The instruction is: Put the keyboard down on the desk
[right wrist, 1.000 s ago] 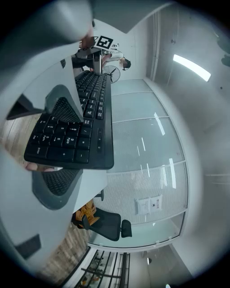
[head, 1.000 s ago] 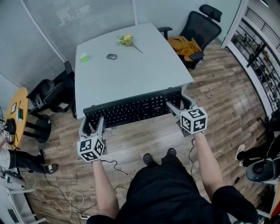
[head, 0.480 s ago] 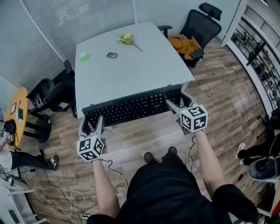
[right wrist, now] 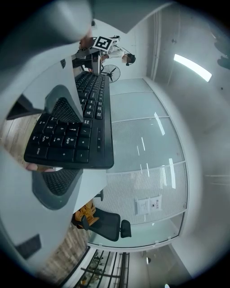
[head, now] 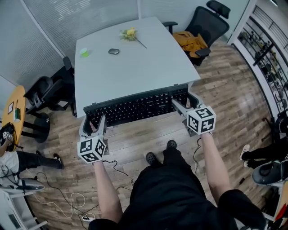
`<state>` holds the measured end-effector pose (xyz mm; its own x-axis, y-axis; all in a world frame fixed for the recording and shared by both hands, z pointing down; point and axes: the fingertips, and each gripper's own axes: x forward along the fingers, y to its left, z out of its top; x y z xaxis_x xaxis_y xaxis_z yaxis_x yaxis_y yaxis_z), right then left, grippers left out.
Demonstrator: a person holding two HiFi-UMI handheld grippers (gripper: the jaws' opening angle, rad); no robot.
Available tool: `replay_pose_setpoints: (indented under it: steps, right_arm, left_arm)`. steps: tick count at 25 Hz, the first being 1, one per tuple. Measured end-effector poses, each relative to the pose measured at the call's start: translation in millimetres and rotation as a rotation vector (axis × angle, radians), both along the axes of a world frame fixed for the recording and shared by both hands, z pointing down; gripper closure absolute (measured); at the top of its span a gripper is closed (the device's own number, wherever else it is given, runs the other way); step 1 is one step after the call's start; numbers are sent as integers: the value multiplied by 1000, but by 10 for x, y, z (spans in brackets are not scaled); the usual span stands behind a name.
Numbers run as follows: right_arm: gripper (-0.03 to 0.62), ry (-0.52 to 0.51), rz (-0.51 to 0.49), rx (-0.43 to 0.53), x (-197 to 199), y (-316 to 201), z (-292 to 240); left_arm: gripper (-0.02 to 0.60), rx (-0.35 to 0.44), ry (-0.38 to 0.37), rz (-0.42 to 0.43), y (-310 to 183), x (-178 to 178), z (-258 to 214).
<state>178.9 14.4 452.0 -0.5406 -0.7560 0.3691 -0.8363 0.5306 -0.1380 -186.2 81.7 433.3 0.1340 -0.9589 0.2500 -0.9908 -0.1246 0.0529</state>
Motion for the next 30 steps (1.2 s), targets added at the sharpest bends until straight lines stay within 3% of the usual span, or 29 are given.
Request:
replay_pose_setpoints:
  steps: [8,17,30]
  right_arm:
    - [269,8,-6,-19,17,-53,128]
    - [267,-18,-45,-20,-18,-451,194]
    - [267,-48,-129,-32,110,-1794,105]
  left_arm:
    - [255,-18,12,-4,-27,21,148]
    - [253,-20,-12,-43,-287,23,123]
    - [255,-32,-43,-122,-1334,244,-91]
